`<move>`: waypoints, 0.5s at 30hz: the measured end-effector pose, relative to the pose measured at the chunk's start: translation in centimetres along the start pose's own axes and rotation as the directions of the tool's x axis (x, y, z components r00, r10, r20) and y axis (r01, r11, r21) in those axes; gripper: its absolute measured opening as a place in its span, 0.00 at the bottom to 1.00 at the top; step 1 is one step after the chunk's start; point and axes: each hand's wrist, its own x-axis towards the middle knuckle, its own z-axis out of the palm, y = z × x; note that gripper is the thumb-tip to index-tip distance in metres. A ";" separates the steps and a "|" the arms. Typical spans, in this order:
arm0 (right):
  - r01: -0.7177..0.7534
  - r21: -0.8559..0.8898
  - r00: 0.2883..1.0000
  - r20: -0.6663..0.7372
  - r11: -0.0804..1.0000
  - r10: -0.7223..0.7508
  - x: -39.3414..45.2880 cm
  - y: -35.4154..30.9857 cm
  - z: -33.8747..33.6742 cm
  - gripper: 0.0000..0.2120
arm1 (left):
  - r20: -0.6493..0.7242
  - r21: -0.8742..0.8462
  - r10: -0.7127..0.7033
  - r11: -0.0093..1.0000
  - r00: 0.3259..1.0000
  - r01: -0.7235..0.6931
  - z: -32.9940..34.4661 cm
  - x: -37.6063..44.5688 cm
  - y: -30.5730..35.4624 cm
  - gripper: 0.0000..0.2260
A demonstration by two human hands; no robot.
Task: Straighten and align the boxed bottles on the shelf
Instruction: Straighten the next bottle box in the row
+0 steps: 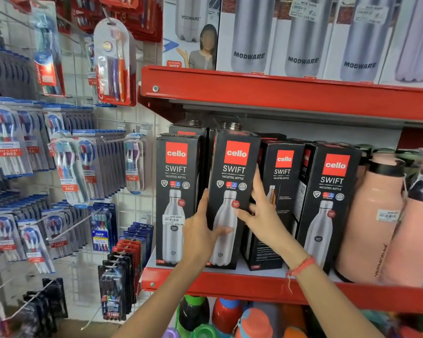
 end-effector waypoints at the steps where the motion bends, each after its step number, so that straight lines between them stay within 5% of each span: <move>1: -0.008 0.007 1.000 -0.005 1.000 0.008 0.1 0.4 0.3 0.50 | 0.012 0.025 -0.020 0.999 1.000 0.019 0.1 0.2 -0.1 0.48; 9: -0.007 -0.053 1.000 -0.024 0.999 0.006 0.2 1.4 1.0 0.45 | 0.051 0.111 -0.059 0.992 0.997 0.053 0.4 0.4 -0.5 0.47; 11: 0.054 -0.102 0.974 -0.212 0.993 -0.075 -0.5 1.3 0.8 0.37 | 0.065 0.125 -0.084 0.989 0.994 0.076 0.3 0.4 -0.5 0.47; 15: 0.028 -0.336 0.760 -0.604 0.942 -0.238 -2.4 2.1 0.3 0.30 | 0.058 0.251 -0.067 0.967 0.996 0.050 0.1 -0.2 -0.1 0.46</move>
